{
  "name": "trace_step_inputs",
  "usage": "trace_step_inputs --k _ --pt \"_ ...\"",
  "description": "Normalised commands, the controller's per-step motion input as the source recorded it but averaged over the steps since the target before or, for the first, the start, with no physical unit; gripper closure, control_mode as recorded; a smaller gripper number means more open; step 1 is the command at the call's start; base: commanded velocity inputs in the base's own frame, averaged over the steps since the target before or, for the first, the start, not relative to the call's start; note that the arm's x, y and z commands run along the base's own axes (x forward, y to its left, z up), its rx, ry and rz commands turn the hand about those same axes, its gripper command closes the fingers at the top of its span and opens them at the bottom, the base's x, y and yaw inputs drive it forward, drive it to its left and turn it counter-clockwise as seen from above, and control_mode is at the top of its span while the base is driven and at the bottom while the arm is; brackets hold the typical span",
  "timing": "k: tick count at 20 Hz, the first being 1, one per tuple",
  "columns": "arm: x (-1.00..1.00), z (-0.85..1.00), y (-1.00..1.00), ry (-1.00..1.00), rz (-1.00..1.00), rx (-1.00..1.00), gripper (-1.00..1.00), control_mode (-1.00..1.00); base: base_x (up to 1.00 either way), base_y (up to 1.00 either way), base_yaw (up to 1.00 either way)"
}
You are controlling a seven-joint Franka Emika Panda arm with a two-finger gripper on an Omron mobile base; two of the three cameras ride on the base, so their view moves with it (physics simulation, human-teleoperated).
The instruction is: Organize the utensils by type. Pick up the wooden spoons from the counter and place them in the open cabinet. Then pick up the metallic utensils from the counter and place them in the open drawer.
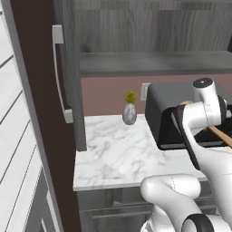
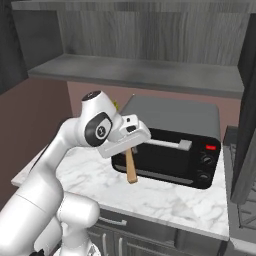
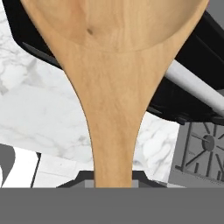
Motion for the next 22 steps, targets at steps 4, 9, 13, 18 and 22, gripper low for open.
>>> trace_step_inputs --k 4,9,13,18,22 --pt "0.00 0.00 0.00 0.00 0.00 0.00 1.00 1.00 0.23 0.14 0.00" --pt "0.00 0.00 0.00 0.00 0.00 0.00 1.00 1.00 -0.04 0.03 0.00" --pt "-0.33 0.11 0.00 -0.29 0.02 0.00 1.00 -1.00 0.00 0.00 0.00" --pt "-0.46 0.38 0.00 -0.19 0.03 0.00 1.00 -1.00 0.00 0.00 0.00" --pt "-0.41 0.54 0.00 -0.19 0.14 0.00 1.00 -1.00 0.00 0.00 0.00"
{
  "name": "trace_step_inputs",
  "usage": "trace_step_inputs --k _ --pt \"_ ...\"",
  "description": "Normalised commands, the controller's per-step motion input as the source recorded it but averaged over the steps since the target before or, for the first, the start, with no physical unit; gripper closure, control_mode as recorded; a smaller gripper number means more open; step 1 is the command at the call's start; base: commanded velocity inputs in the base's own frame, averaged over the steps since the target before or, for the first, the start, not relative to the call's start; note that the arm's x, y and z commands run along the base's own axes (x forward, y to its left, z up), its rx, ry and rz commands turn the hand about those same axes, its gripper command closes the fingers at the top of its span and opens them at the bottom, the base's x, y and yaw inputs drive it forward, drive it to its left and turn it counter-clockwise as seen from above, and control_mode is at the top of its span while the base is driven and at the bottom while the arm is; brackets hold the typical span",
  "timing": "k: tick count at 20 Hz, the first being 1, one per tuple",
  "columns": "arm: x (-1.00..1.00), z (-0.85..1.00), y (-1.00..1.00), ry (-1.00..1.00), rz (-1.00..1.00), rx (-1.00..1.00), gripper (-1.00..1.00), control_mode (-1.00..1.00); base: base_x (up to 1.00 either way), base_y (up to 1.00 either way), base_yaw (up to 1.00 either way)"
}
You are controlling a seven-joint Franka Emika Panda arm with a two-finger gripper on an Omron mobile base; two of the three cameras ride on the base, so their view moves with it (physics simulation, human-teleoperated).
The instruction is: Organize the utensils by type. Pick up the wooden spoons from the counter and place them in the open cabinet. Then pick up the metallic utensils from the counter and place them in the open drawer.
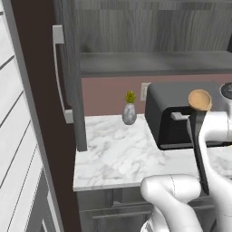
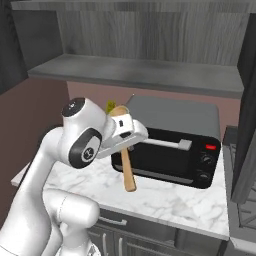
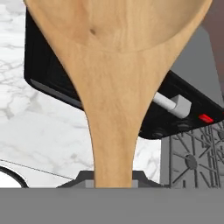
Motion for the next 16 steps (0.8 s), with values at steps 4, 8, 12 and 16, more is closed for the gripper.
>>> trace_step_inputs --k 4,8,12,16 --pt "-0.11 0.82 0.01 -0.25 0.30 -0.01 1.00 -1.00 0.00 0.00 0.00" --pt "0.00 0.79 0.21 -0.31 0.41 -0.18 1.00 -1.00 0.00 0.00 0.00" --pt "0.04 0.68 0.31 -0.55 0.55 -0.25 1.00 -1.00 0.00 0.00 0.00" --pt "0.16 0.69 0.47 -0.57 0.47 -0.29 1.00 -1.00 0.00 0.00 0.00"
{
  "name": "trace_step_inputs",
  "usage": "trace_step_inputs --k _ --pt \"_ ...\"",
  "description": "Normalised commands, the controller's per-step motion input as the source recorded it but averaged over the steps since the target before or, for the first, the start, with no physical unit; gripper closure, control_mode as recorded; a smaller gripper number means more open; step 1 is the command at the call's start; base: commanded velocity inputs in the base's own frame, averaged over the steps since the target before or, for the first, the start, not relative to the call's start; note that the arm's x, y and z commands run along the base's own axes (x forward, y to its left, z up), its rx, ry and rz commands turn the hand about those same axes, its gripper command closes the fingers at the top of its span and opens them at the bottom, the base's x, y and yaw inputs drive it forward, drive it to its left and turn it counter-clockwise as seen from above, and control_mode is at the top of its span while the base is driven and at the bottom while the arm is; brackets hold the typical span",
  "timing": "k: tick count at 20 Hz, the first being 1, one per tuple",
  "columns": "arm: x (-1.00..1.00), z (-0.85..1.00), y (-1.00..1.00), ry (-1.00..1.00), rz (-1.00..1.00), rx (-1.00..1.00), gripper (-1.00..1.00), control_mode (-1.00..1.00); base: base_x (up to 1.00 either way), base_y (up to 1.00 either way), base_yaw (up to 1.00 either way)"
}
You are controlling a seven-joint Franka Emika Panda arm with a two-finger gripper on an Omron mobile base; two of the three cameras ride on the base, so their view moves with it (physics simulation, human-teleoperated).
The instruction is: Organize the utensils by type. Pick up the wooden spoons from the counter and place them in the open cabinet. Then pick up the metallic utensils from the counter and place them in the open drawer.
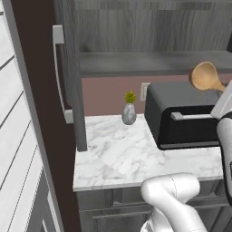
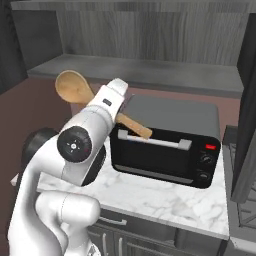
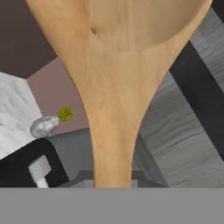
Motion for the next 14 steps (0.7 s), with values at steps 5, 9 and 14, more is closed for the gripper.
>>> trace_step_inputs --k 5,9,14 --pt "0.42 0.73 0.62 -0.35 0.19 -0.35 1.00 -1.00 0.00 0.00 0.00" --pt "0.51 0.70 0.60 -0.08 0.08 -0.42 1.00 -1.00 0.00 0.00 0.00" --pt "0.56 0.42 0.35 0.18 0.05 -0.38 1.00 -1.00 0.00 0.00 0.00"
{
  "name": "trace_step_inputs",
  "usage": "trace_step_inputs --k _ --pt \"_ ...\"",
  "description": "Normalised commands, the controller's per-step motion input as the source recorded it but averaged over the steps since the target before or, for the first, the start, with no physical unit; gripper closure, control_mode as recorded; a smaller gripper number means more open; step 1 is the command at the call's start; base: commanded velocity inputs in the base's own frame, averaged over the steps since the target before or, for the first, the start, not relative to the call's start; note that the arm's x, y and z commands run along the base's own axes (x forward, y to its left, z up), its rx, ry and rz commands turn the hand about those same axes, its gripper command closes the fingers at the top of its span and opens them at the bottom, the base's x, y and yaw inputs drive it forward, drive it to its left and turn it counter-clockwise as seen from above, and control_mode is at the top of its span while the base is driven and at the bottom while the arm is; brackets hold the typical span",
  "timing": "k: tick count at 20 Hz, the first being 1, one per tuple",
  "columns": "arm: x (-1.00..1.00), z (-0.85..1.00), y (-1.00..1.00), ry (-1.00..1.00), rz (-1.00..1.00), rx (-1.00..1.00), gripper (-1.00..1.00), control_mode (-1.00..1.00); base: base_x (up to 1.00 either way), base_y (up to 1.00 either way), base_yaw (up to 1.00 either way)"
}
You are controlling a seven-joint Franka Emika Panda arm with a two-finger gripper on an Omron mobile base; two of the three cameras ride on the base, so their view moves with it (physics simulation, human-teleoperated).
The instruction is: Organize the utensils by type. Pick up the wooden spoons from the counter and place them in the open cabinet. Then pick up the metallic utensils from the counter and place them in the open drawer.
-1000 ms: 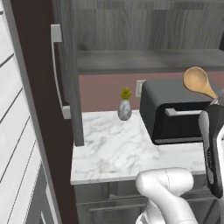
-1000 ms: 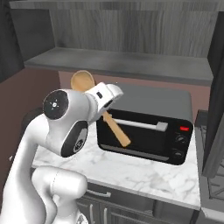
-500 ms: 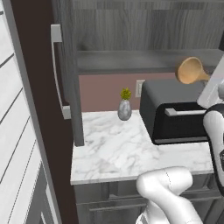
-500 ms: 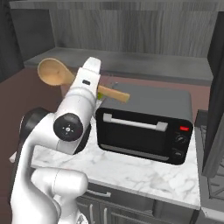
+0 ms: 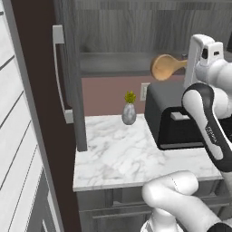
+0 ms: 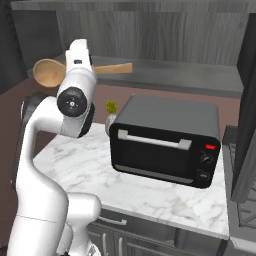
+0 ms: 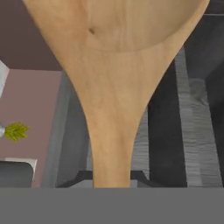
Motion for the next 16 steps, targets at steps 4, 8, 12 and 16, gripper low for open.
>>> trace_step_inputs --k 4,8,12,16 --pt "0.60 0.28 0.13 0.47 0.08 -0.20 1.00 -1.00 0.00 0.00 0.00" --pt "0.55 0.06 0.17 0.12 0.03 -0.05 1.00 -1.00 0.00 0.00 0.00" --pt "0.48 -0.04 0.14 0.03 0.00 0.00 1.00 -1.00 0.00 0.00 0.00" --pt "0.45 -0.13 0.17 -0.02 0.00 0.00 1.00 -1.00 0.00 0.00 0.00"
